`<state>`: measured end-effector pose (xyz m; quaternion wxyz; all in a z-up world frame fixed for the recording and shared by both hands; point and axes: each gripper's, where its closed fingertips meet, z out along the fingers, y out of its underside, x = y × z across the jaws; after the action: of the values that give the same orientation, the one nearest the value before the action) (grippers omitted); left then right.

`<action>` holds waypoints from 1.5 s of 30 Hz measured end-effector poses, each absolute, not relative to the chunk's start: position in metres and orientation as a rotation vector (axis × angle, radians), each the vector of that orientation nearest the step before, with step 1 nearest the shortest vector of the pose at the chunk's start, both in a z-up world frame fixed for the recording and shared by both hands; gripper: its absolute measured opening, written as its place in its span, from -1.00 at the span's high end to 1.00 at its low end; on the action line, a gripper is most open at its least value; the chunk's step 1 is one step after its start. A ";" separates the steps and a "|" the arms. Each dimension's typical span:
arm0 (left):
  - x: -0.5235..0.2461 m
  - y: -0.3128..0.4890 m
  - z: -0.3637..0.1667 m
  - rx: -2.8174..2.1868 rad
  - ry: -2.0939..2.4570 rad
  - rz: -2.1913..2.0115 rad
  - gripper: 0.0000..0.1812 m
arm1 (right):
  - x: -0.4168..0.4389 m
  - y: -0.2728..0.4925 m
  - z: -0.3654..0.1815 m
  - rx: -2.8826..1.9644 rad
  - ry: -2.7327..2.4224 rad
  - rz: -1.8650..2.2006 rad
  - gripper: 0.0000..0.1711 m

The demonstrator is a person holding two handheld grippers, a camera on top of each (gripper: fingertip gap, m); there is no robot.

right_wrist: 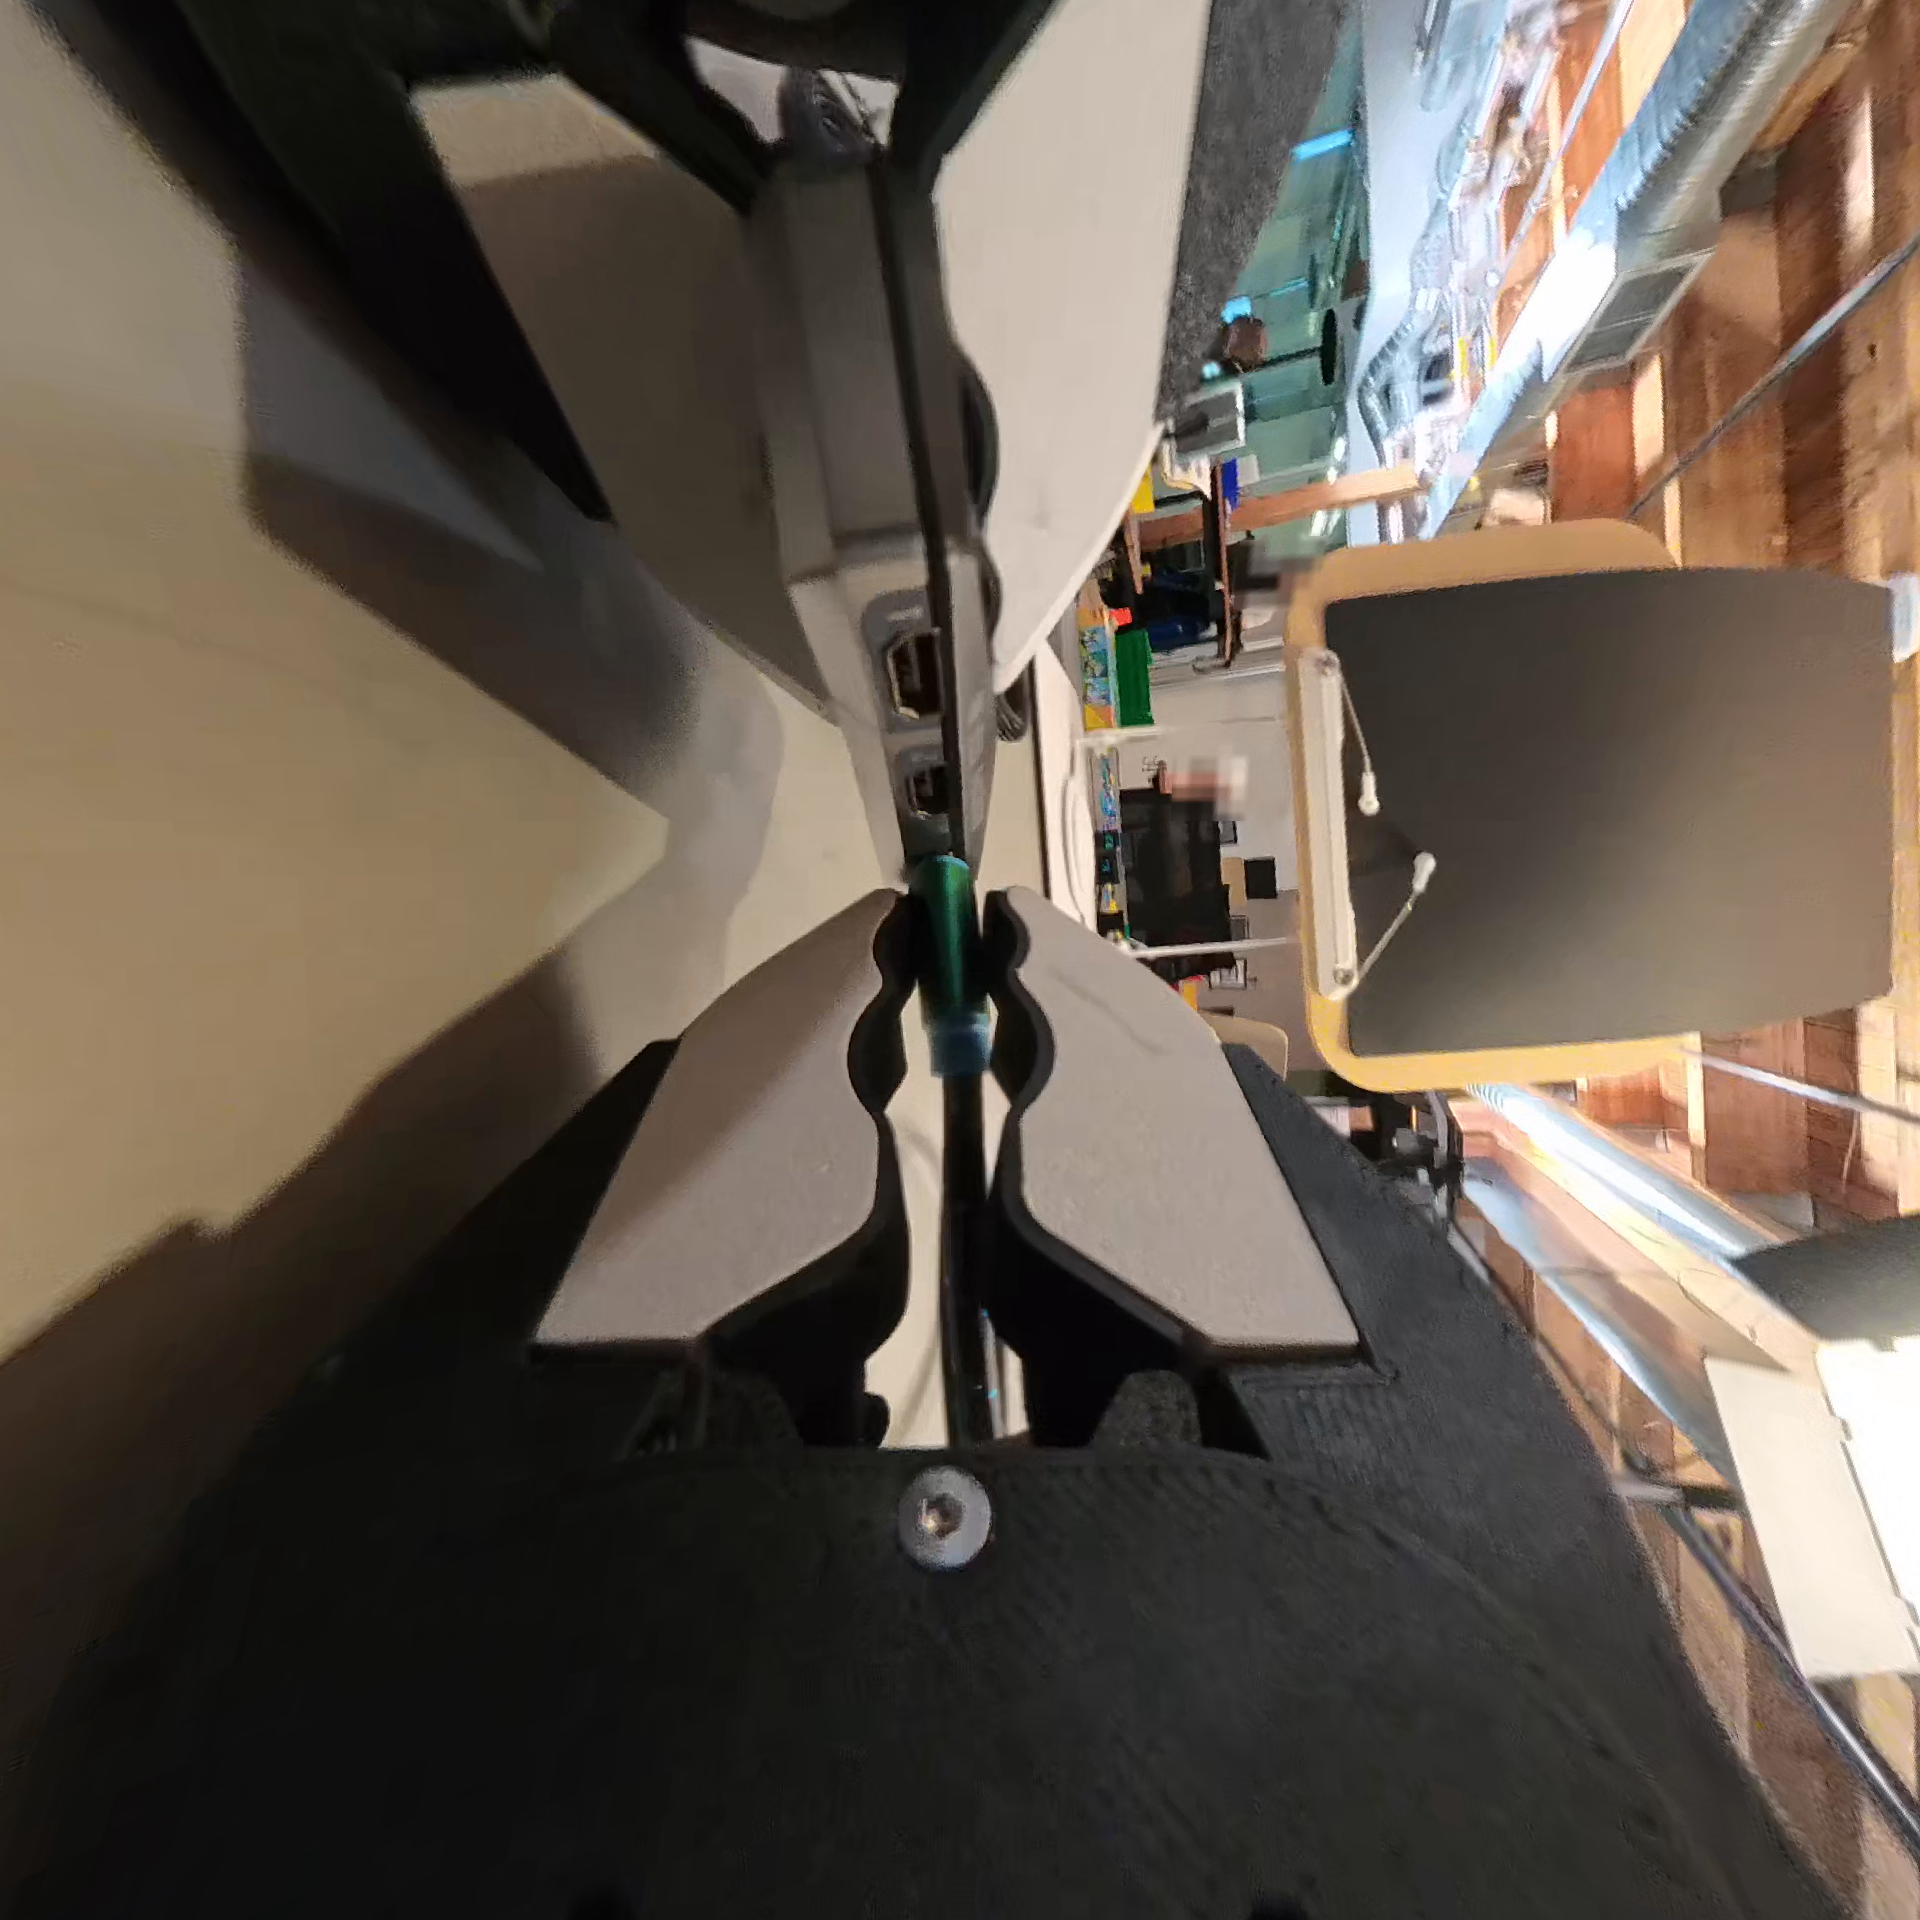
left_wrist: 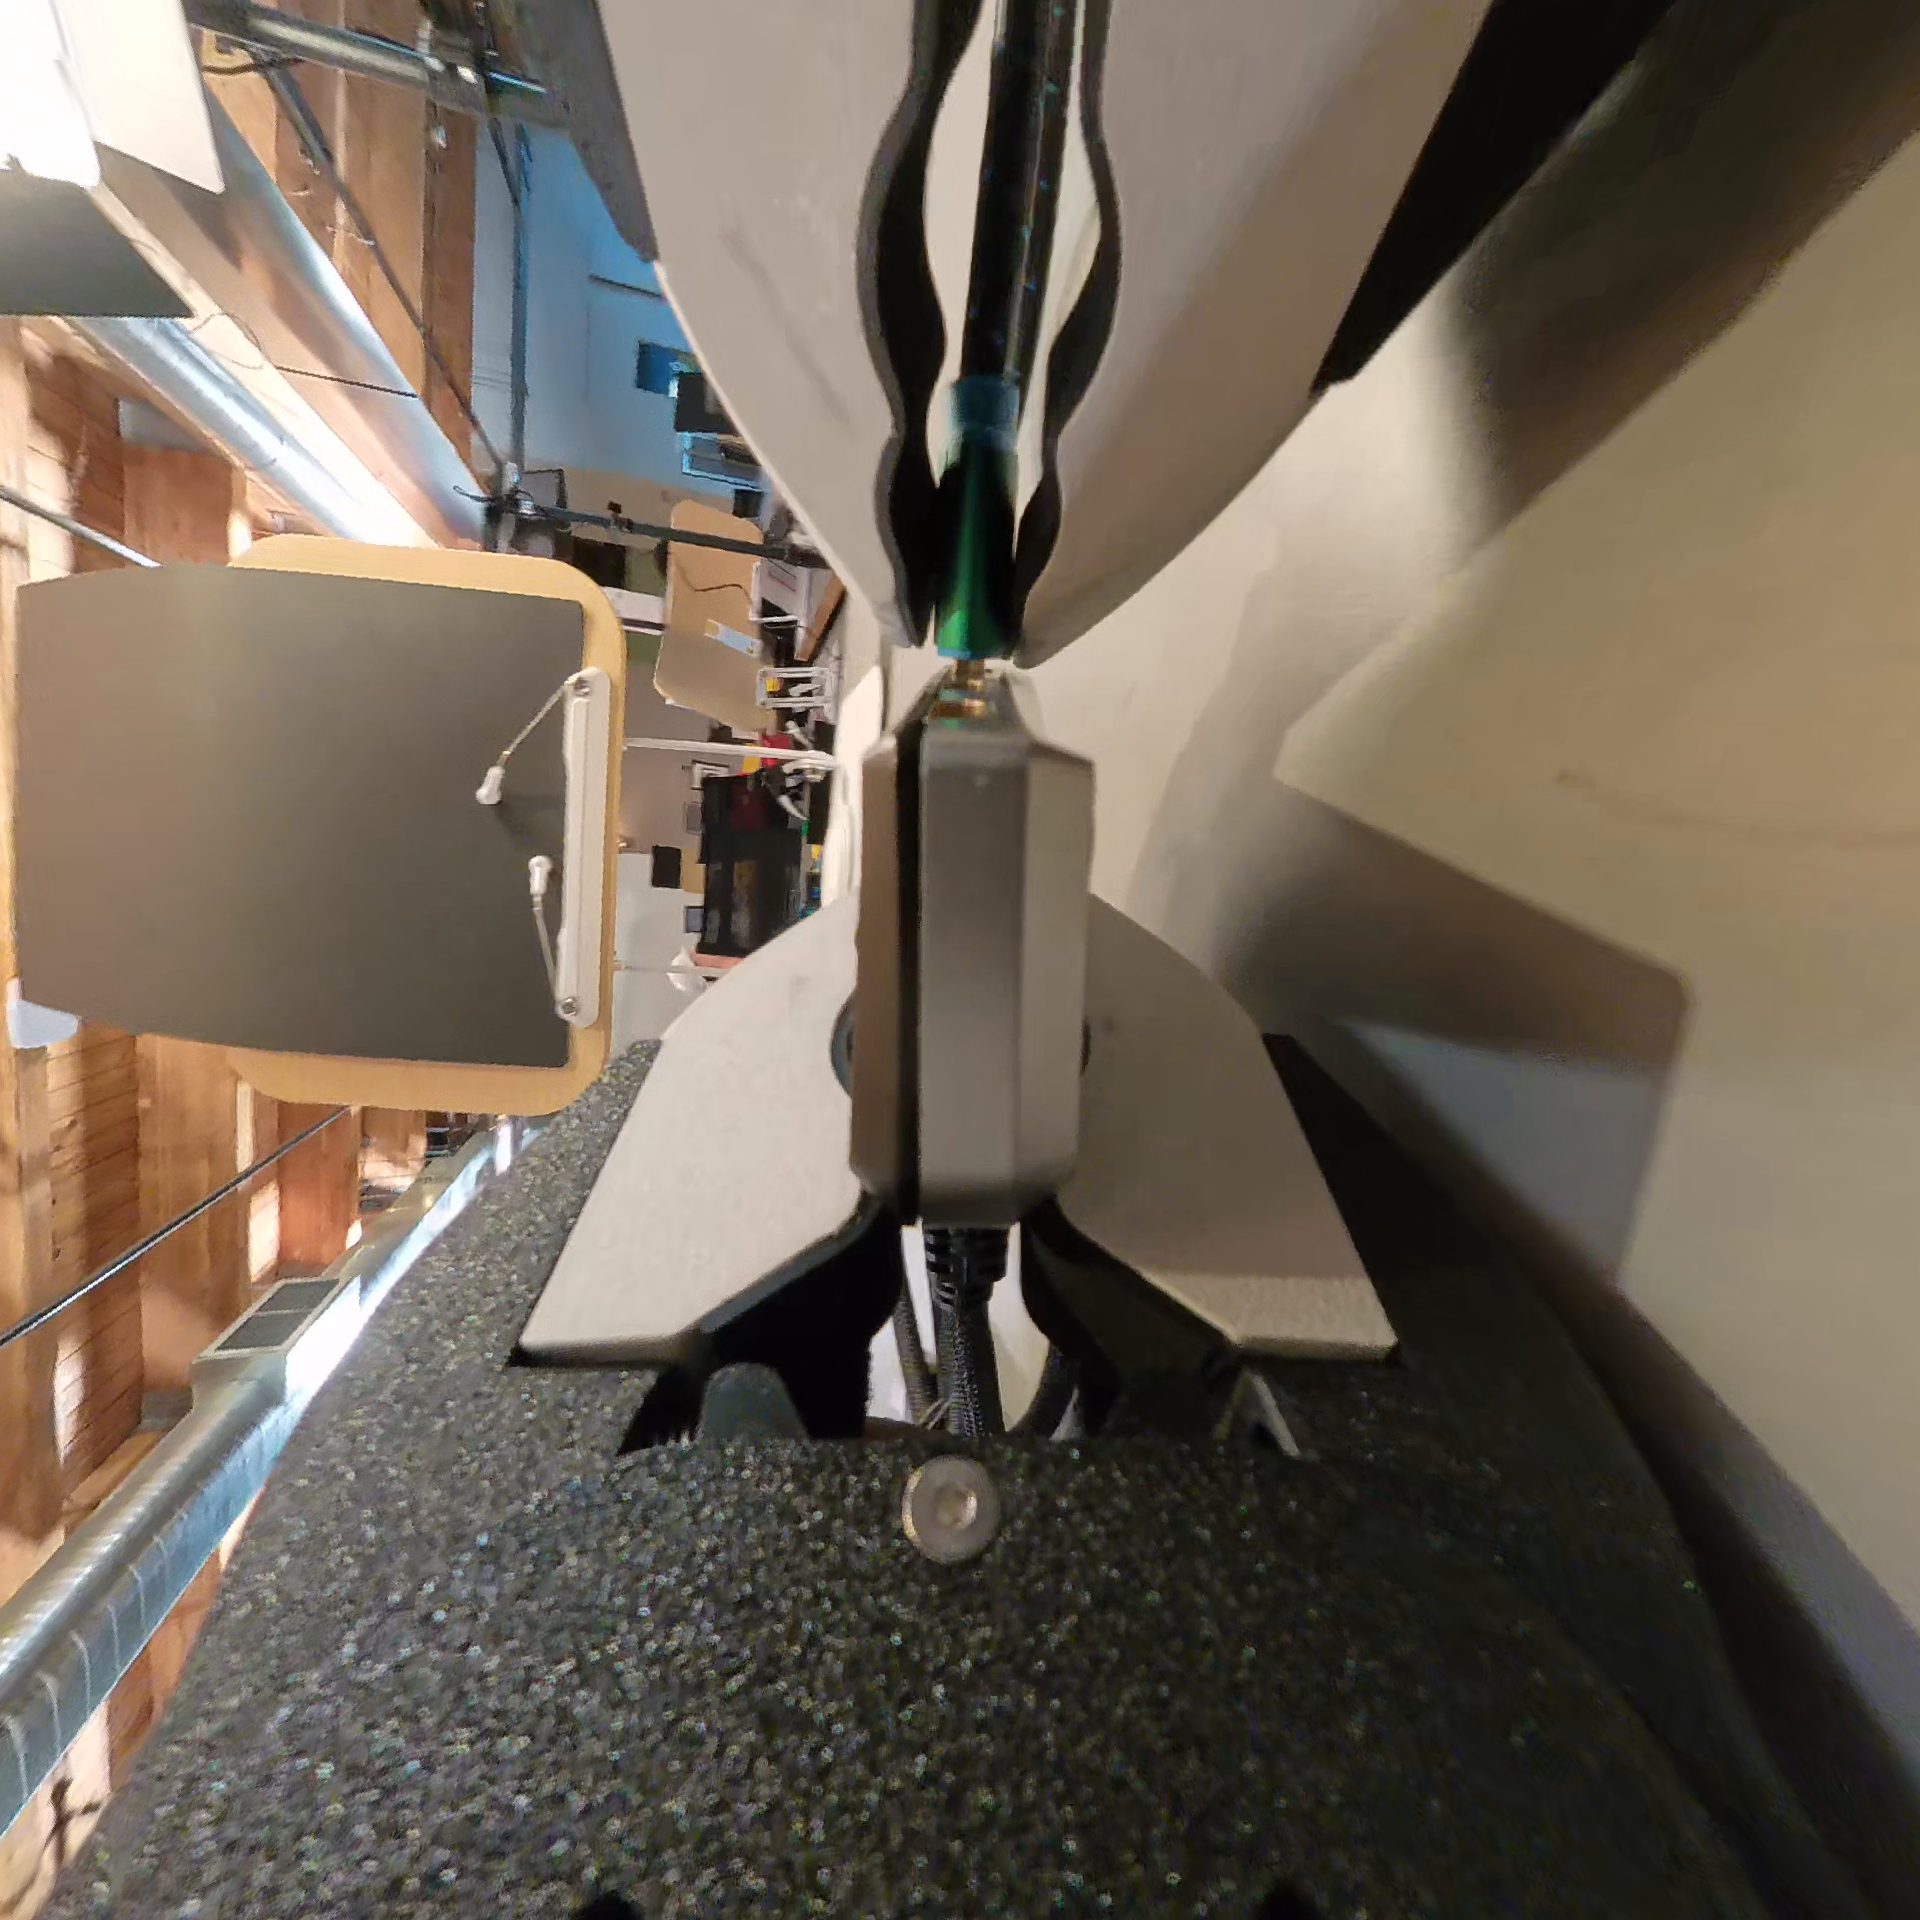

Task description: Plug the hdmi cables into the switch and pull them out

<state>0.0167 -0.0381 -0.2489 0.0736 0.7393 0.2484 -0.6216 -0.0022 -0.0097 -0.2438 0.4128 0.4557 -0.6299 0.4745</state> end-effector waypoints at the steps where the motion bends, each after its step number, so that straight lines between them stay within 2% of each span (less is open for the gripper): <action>1: 0.018 -0.037 -0.253 2.247 0.755 -1.851 0.73 | 0.000 -0.009 -0.247 1.170 -1.601 1.215 0.85; 3: 0.018 -0.036 -0.252 2.266 0.785 -1.858 0.73 | 0.000 -0.008 -0.246 1.168 -1.694 1.303 0.84; 6: 0.015 -0.037 -0.251 2.249 0.809 -1.853 0.73 | -0.004 -0.008 -0.244 1.152 -1.607 1.209 0.84; 7: 0.016 -0.037 -0.252 2.256 0.813 -1.849 0.80 | -0.004 -0.008 -0.244 1.151 -1.589 1.189 0.84; 9: 0.016 -0.036 -0.253 2.276 0.838 -1.850 0.74 | -0.003 -0.007 -0.244 1.164 -1.579 1.194 0.84; 10: 0.017 -0.036 -0.252 2.272 0.840 -1.852 0.80 | -0.003 -0.007 -0.244 1.161 -1.592 1.207 0.84; 11: 0.016 -0.036 -0.252 2.276 0.845 -1.853 0.74 | -0.002 -0.007 -0.244 1.162 -1.606 1.222 0.84; 20: 0.015 -0.037 -0.256 2.337 0.875 -1.839 0.73 | -0.002 -0.007 -0.249 1.130 -1.900 1.397 0.84; 24: 0.014 -0.036 -0.256 2.348 0.858 -1.849 0.73 | -0.002 -0.005 -0.247 1.216 -1.708 1.297 0.84; 32: 0.018 -0.031 -0.256 2.366 0.810 -1.861 0.73 | 0.003 0.001 -0.246 1.259 -1.641 1.288 0.85; 35: 0.018 -0.027 -0.247 2.343 0.827 -1.885 0.74 | 0.003 0.004 -0.238 1.257 -1.733 1.384 0.84; 45: 0.014 -0.032 -0.242 2.321 0.803 -1.914 0.70 | -0.003 0.003 -0.235 1.114 -1.753 1.299 0.84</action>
<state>0.0144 -0.0320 -0.2419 0.0137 0.7454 0.2579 -0.6145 -0.0028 0.0032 -0.2347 0.3391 0.4280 -0.6731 0.4987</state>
